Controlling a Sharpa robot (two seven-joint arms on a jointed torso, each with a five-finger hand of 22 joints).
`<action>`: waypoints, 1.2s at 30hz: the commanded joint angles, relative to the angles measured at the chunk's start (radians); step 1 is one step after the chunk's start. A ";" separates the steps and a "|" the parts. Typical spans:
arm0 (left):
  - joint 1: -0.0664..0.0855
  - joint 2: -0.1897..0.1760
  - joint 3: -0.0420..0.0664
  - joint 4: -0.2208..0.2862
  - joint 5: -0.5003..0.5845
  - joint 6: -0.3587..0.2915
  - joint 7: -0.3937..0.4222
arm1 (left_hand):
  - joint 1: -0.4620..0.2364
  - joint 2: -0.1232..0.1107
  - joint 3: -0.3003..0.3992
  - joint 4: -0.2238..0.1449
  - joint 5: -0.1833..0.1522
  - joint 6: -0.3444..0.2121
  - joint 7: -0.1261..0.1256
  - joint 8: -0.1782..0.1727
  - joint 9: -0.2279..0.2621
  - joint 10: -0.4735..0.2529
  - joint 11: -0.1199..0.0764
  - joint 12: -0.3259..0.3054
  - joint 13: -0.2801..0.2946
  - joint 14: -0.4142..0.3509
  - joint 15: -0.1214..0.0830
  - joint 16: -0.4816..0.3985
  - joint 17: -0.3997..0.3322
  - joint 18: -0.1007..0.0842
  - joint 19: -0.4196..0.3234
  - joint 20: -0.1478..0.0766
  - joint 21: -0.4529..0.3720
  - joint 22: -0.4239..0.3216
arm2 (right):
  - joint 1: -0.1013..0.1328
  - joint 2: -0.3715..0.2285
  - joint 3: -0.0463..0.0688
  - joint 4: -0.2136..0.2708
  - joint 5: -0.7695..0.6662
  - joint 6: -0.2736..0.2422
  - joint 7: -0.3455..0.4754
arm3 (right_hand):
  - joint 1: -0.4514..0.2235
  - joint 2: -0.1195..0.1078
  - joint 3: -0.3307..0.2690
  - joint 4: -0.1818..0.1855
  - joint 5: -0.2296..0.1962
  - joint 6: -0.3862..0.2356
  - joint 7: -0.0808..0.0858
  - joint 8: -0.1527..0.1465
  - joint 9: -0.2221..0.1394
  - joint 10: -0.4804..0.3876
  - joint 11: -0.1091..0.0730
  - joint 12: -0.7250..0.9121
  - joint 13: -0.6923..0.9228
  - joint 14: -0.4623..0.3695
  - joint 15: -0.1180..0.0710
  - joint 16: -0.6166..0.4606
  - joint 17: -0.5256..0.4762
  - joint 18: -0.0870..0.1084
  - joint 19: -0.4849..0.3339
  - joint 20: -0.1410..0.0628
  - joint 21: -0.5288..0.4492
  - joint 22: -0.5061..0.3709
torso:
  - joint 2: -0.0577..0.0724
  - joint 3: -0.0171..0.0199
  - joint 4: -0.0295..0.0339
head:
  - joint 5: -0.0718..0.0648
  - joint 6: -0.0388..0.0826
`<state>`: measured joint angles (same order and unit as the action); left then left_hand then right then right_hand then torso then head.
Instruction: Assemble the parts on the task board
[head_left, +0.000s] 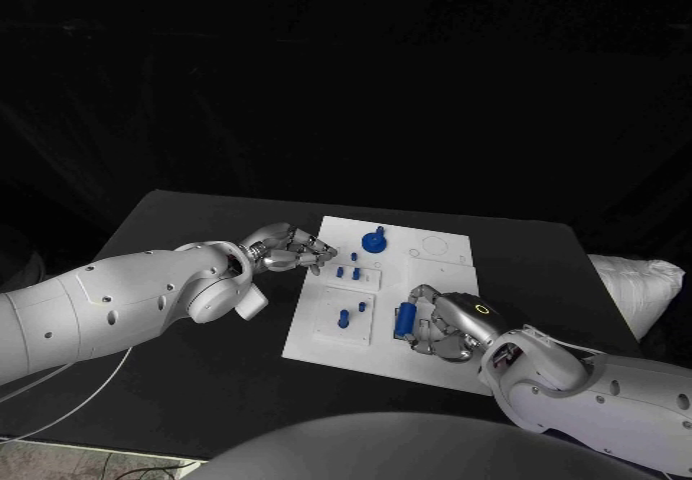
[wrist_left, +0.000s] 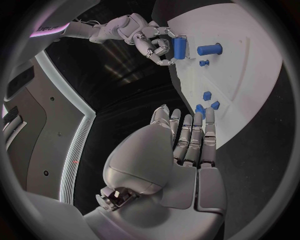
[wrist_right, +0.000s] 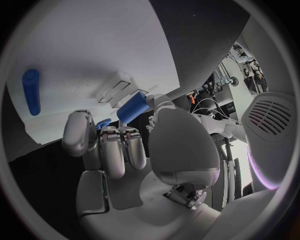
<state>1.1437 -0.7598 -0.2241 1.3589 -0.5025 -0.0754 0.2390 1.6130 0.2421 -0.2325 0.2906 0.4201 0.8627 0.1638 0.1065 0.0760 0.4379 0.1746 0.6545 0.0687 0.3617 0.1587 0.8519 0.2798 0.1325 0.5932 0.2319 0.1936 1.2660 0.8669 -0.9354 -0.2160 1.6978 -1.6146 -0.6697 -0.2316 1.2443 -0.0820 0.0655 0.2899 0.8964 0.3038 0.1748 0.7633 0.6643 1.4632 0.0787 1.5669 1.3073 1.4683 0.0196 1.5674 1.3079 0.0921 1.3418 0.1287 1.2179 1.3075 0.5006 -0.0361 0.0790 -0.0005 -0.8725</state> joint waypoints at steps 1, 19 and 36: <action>-0.001 0.002 0.001 0.002 -0.001 0.016 0.007 | 0.009 0.000 0.005 0.001 0.006 0.000 0.006 0.006 0.001 -0.006 0.003 0.003 -0.002 -0.006 0.001 0.004 -0.002 0.010 0.003 0.004 -0.006 0.001 | -0.001 -0.003 0.000 0.003 0.029 -0.021 0.040 | -0.004 0.009 0.009 0.000 0.000 0.058 -0.014 0.006 -0.004 0.108 0.000 0.004 0.264 0.103 0.002 0.003 0.263 -0.007 0.007 0.000 0.003 0.151 | 0.000 -0.0003 -0.0001 | 0.001 0.000; -0.002 0.002 0.001 0.000 -0.001 0.027 0.005 | 0.008 0.000 0.005 0.002 0.005 -0.001 0.007 0.006 0.001 -0.006 0.003 0.004 -0.002 -0.006 0.002 0.005 -0.002 0.010 0.004 0.004 -0.006 0.002 | -0.001 -0.012 0.000 0.005 0.048 0.052 0.056 | -0.018 -0.006 0.075 -0.005 0.059 0.048 -0.008 -0.063 -0.109 0.108 0.001 0.004 0.264 0.103 0.002 0.003 0.263 -0.005 0.000 0.000 -0.003 0.149 | 0.000 -0.0002 0.0001 | 0.001 0.000; -0.003 0.005 0.001 0.000 -0.001 0.029 0.005 | 0.008 0.000 0.005 0.002 0.005 -0.001 0.007 0.006 0.001 -0.006 0.003 0.004 -0.002 -0.006 0.002 0.005 -0.002 0.010 0.004 0.004 -0.006 0.002 | -0.001 -0.006 0.000 -0.006 0.049 0.114 0.046 | -0.031 -0.022 0.079 -0.006 -0.093 -0.012 0.002 -0.119 -0.202 0.108 0.006 0.004 0.264 0.103 0.007 0.003 0.263 -0.001 -0.019 0.005 -0.025 0.142 | 0.000 -0.0003 0.0004 | 0.001 0.000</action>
<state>1.1410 -0.7573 -0.2241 1.3572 -0.5028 -0.0633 0.2376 1.6129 0.2420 -0.2326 0.2906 0.4201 0.8627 0.1638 0.1065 0.0759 0.4379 0.1746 0.6545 0.0688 0.3618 0.1587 0.8518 0.2791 0.1325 0.5931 0.2319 0.1936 1.2667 0.8685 -0.9436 -0.2141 1.6895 -1.5608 -0.5968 -0.1917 1.2164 -0.0983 0.1524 0.2853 0.8152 0.3009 0.1409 0.6508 0.4688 1.4631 0.0786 1.5669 1.3078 1.4683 0.0195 1.5673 1.3075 0.0923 1.3304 0.1322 1.1965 1.3081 0.5005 -0.0363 0.0796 0.0005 -0.8725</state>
